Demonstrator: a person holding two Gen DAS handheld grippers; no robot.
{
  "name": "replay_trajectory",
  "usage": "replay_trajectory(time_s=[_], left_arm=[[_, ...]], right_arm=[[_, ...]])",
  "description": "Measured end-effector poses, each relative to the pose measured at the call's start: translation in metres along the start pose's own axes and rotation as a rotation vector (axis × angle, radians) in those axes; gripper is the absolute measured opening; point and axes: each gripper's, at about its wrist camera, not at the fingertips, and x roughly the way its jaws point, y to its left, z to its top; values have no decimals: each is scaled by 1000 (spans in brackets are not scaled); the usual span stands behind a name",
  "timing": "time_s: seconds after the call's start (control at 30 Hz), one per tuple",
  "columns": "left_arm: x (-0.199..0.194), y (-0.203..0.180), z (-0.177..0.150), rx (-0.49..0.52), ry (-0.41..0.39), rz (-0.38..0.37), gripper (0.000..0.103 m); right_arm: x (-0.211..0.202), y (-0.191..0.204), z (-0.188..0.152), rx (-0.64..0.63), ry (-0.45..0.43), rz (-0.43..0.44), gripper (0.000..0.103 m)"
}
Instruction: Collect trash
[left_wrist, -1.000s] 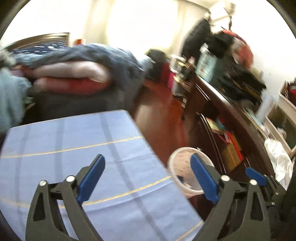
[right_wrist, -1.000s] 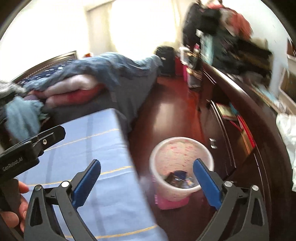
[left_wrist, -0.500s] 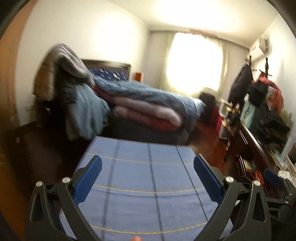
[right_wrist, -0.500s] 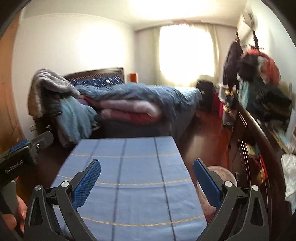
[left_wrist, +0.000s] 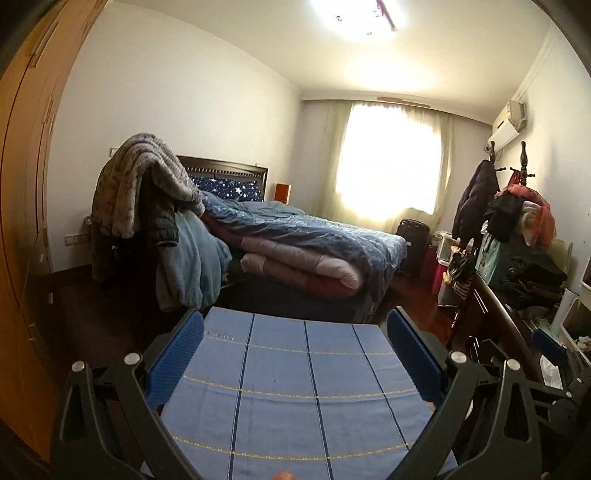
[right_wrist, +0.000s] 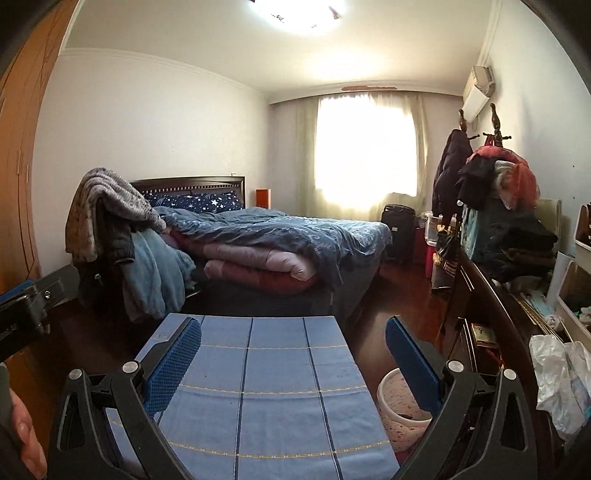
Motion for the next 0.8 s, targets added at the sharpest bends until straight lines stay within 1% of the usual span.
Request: replay_trajectory(time_s=[0.17, 0.3, 0.43, 0.53, 0.8], left_arm=[[-12, -9, 7, 13, -26, -49, 100], [-27, -16, 16, 35, -70, -55, 100], [-39, -21, 23, 44, -102, -76, 100], [-47, -24, 25, 50, -126, -71, 100], [-51, -25, 26, 62, -128, -71, 100]], right_arm=[[-9, -6, 2, 14, -16, -9, 99], [-16, -9, 3, 21, -34, -10, 99], [-22, -10, 5, 23, -51, -19, 99], [-27, -11, 7, 26, -65, -31, 99], [-39, -15, 14, 27, -97, -62, 99]])
